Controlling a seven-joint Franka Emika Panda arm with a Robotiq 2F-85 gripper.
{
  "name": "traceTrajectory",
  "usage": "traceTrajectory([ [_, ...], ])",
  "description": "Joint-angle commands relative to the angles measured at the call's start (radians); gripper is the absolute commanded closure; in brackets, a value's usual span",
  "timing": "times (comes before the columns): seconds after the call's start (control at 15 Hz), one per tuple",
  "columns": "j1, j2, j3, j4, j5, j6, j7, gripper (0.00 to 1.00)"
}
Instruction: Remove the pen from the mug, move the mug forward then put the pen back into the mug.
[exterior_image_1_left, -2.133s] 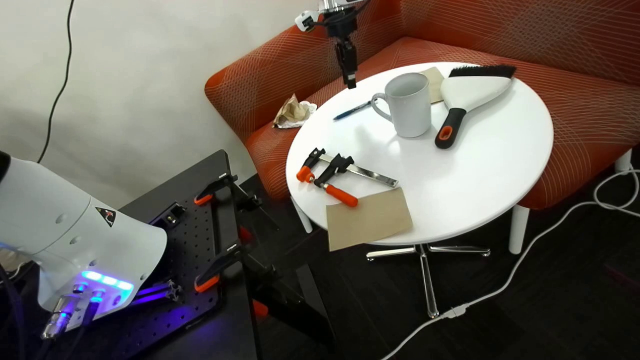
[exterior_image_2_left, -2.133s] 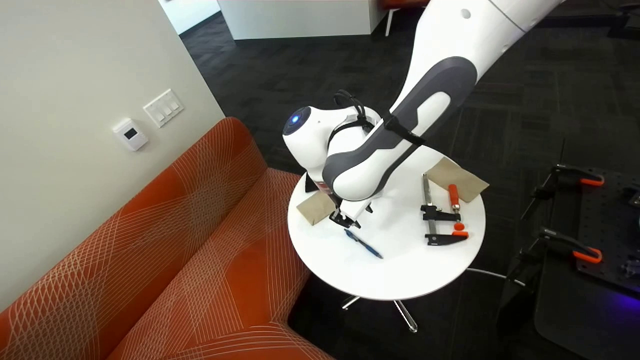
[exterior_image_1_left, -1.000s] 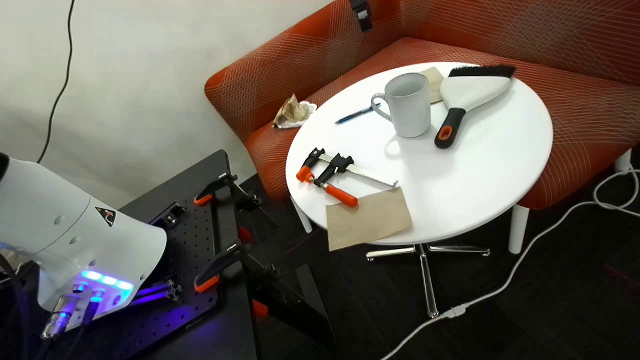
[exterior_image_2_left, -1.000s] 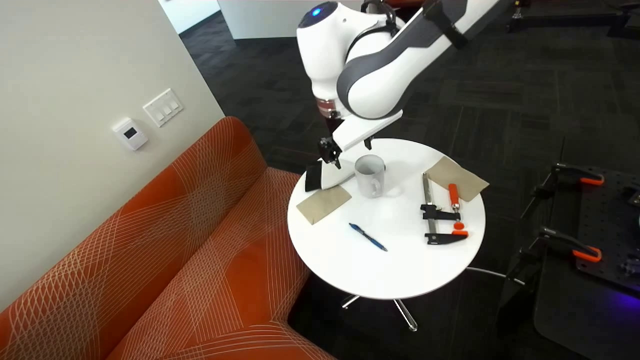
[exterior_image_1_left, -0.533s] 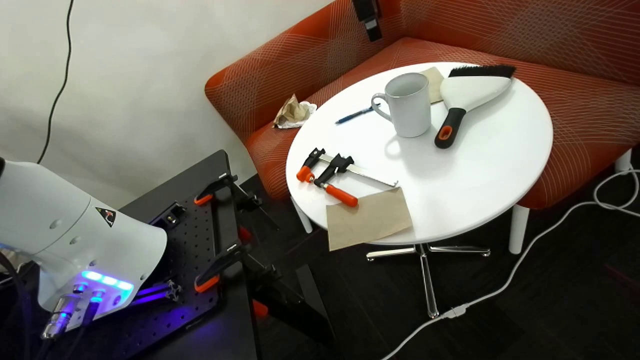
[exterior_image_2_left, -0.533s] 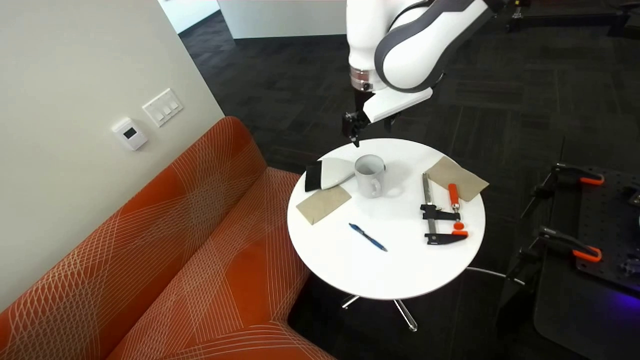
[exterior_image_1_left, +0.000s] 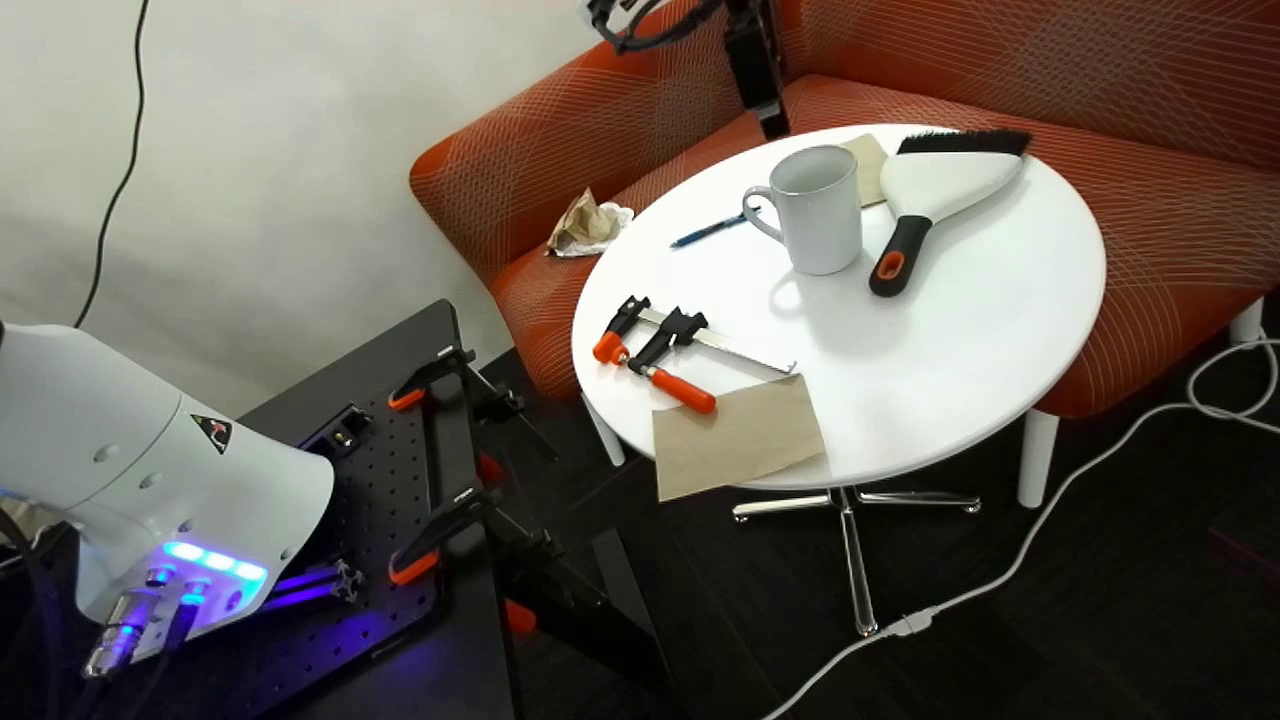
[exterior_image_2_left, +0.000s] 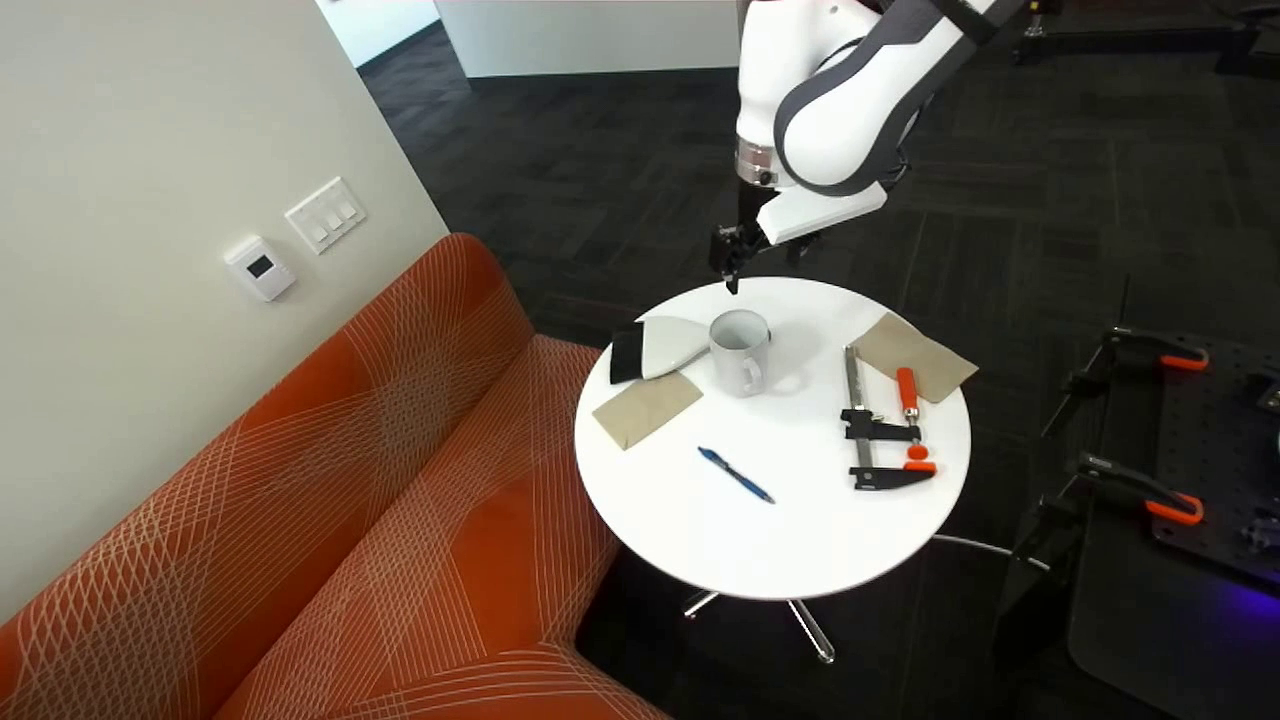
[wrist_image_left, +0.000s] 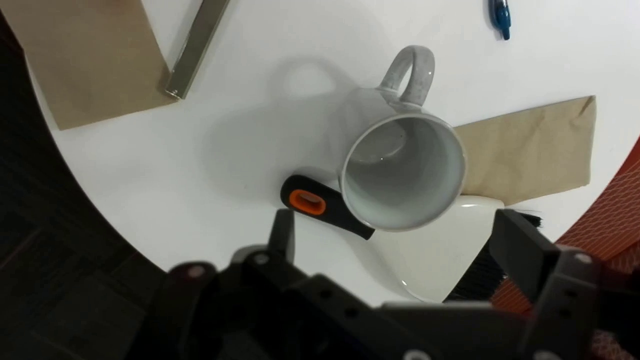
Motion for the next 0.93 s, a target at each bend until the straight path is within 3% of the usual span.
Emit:
traceTrajectory([
  [0.0, -0.005, 0.043, -0.004, 0.002, 0.04, 0.038, -0.037, 0.0],
  [0.6, 0.014, 0.189, -0.035, 0.08, 0.032, 0.086, -0.017, 0.0],
  [0.87, 0.018, 0.192, -0.039, 0.075, 0.032, 0.072, -0.023, 0.0],
])
